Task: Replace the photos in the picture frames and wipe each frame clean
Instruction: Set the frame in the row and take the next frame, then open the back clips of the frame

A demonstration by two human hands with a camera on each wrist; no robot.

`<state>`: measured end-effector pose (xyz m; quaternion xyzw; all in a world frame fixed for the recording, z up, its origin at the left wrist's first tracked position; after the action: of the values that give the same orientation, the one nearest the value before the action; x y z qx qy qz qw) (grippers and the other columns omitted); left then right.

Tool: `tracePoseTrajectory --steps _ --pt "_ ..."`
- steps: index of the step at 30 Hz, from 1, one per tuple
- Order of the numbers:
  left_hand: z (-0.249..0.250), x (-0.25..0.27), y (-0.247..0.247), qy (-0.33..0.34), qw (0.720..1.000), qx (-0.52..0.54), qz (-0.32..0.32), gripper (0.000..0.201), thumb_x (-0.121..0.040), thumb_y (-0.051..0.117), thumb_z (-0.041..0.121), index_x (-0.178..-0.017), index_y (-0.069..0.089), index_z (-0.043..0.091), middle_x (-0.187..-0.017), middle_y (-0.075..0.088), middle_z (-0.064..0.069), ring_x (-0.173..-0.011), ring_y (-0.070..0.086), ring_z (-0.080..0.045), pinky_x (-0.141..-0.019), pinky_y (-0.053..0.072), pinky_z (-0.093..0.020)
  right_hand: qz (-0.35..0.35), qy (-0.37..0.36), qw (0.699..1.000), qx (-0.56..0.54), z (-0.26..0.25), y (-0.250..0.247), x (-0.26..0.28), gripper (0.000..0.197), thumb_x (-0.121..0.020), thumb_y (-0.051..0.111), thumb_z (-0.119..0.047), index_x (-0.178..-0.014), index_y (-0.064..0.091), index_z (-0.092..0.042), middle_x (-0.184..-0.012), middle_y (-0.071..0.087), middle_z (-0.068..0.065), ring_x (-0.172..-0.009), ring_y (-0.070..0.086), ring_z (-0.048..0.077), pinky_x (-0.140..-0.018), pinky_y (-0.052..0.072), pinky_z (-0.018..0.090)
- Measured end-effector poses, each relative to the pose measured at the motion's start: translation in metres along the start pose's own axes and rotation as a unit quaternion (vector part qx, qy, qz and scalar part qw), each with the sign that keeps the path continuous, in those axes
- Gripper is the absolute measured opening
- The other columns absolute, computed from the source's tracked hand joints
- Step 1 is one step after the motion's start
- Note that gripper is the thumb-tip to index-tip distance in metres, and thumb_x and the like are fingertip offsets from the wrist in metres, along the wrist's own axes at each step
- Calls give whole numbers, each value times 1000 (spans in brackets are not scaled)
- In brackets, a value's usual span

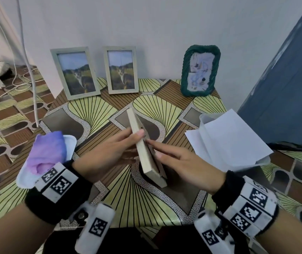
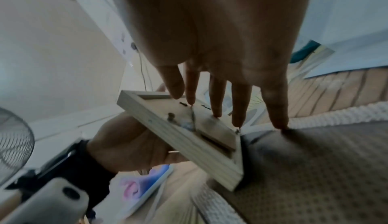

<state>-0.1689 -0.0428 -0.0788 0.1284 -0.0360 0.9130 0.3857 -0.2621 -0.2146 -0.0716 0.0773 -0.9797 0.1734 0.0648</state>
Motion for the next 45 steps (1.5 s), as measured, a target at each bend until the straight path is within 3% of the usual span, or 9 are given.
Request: tracePoseTrajectory --steps 4,11,14,17,20,25,30,41,45 --pt "4 12 -19 18 1000 -5 18 31 -89 62 42 -117 68 30 -118 71 -3 -105 69 -20 -79 56 -24 -28 -8 989 142 8 6 1 50 -100 48 -41 -148 32 -46 -149 40 -24 -133 36 -11 -113 28 19" --pt "-6 14 -47 -18 994 -100 49 30 -95 58 13 -122 61 25 -108 74 -1 -90 69 -11 -70 56 -23 -68 -21 917 394 13 21 1 61 -100 34 -53 -155 18 -31 -162 9 -11 -149 10 7 -120 13 28" --pt "-14 14 -50 -29 974 -220 47 26 -93 63 17 -113 62 33 -104 74 4 -84 66 -10 -68 52 -24 -22 -50 899 435 7 22 6 48 -98 39 -50 -140 47 -27 -156 34 -5 -138 40 16 -111 37 35" --pt "-16 14 -50 0 962 -264 66 27 -91 67 16 -101 63 41 -97 72 4 -75 64 -8 -62 51 -21 50 -97 914 390 0 15 6 32 -93 46 -44 -106 64 -22 -108 69 -5 -90 62 13 -80 52 37" --pt "-17 14 -49 63 921 -376 75 28 -88 71 20 -113 66 32 -91 66 11 -75 57 0 -72 47 -14 111 -93 928 344 2 1 2 24 -91 55 -36 -107 69 -24 -96 69 -8 -89 61 11 -79 52 36" --pt "-19 19 -49 118 824 -546 95 74 -90 64 41 -152 30 19 -157 29 1 -143 22 -6 -110 9 -10 112 -50 913 390 8 -17 -8 27 -92 56 -38 -111 68 -22 -104 66 -5 -95 59 13 -84 51 37" --pt "-29 13 -48 10 768 -640 -8 78 -97 34 55 -157 -1 18 -164 -6 4 -149 -9 -10 -121 1 -25 38 -6 870 491 8 -12 -22 42 -93 47 -56 -107 67 -21 -103 58 -4 -94 55 15 -81 50 36" --pt "-12 0 -41 42 684 -728 11 66 -98 32 54 -151 31 15 -159 26 0 -144 30 -14 -110 32 -30 56 1 837 544 4 -1 -37 41 -96 46 -43 -72 56 -12 -87 49 2 -81 53 21 -67 42 30" --pt "-8 -5 -43 19 693 -719 51 54 -95 31 49 -123 64 16 -136 59 -2 -114 61 -21 -94 49 -36 71 -1 833 548 -4 1 -43 45 -92 49 -35 -54 34 -15 -66 37 1 -69 51 26 -59 34 31"
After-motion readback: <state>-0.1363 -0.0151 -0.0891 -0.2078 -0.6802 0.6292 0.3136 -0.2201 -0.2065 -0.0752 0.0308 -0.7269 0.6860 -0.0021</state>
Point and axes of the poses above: each hand's wrist, its own x-axis away from the middle knuckle, its own y-axis out of the palm, z = x × y, the point moved 3 cm from there along -x, towards the middle knuckle
